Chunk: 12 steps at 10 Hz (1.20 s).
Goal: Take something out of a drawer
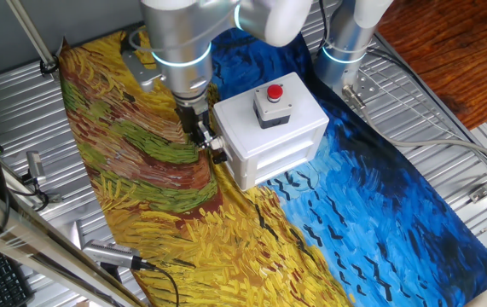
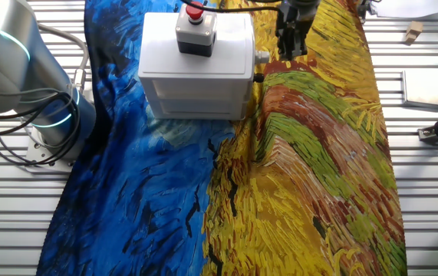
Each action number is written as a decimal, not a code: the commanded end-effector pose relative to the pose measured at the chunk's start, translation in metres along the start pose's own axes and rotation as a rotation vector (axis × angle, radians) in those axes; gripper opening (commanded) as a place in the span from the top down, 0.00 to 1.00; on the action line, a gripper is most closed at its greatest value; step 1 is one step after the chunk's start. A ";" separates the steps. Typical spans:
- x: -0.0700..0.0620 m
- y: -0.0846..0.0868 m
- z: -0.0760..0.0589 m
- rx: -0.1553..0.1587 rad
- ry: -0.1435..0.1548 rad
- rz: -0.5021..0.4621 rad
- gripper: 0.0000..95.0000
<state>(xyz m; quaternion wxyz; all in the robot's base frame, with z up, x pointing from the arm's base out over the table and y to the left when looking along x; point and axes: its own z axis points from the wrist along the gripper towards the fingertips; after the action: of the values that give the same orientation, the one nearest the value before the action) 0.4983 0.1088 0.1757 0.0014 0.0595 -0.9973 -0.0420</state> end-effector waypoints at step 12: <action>0.028 0.008 0.021 0.031 0.002 0.189 0.60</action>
<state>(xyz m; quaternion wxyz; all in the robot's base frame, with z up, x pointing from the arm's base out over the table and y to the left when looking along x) 0.4693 0.1145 0.1550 0.0019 -0.0364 -0.9987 -0.0348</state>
